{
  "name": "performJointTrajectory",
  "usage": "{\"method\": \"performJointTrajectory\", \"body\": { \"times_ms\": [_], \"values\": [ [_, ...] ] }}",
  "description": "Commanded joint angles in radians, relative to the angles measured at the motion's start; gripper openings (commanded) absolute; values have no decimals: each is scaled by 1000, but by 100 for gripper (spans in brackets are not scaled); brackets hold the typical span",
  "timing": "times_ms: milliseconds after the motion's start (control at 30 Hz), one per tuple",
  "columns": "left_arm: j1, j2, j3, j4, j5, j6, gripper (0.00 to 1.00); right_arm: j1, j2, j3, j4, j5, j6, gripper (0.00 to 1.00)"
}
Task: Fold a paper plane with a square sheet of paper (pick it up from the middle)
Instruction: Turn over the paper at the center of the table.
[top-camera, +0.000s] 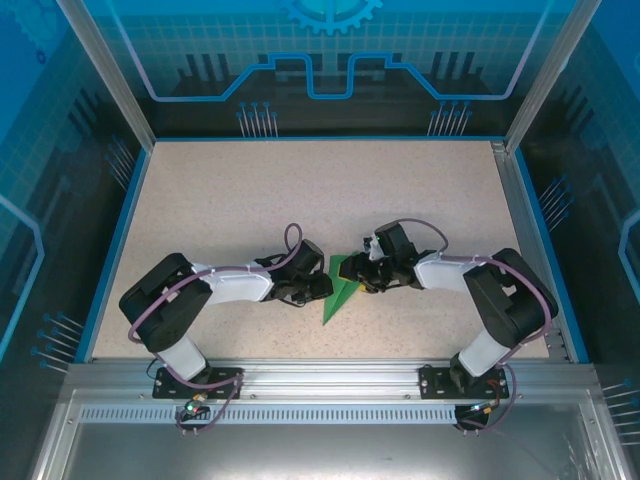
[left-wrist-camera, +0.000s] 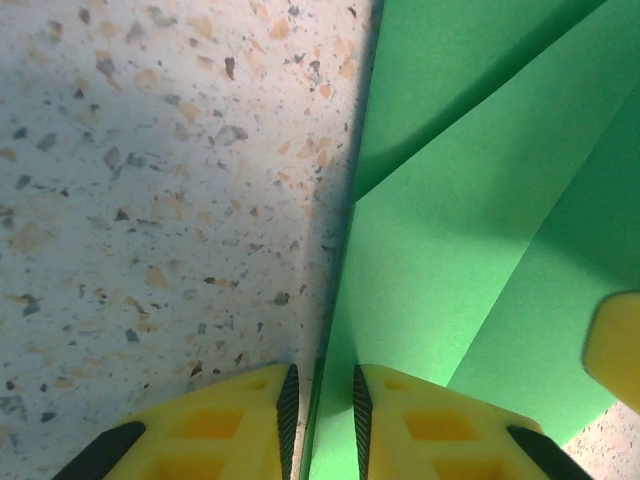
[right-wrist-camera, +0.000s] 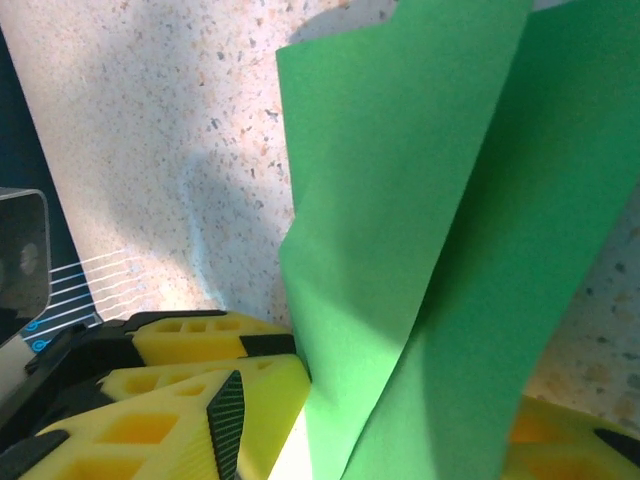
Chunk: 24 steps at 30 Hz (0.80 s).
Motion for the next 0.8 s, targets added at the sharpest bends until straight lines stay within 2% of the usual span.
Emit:
{"method": "performJointTrajectory", "body": {
  "times_ms": [0, 200, 367, 533, 667, 767],
  "values": [
    [7, 2, 10, -34, -1, -2, 26, 25, 23, 34, 1, 18, -27, 50],
    [7, -19, -6, -39, -12, -9, 26, 44, 44, 38, 17, 29, -39, 47],
    [7, -26, -20, -38, -19, -18, 26, 48, 74, 35, 52, 27, -42, 41],
    [7, -63, -40, -26, -17, -22, 26, 49, 47, 42, 44, 24, -82, 23],
    [7, -150, -77, -16, -38, -28, 27, 49, -18, 106, -108, 56, -192, 9],
    [8, -221, -101, -41, -71, -31, 28, 47, -69, 188, -301, 135, -302, 7]
  ]
}}
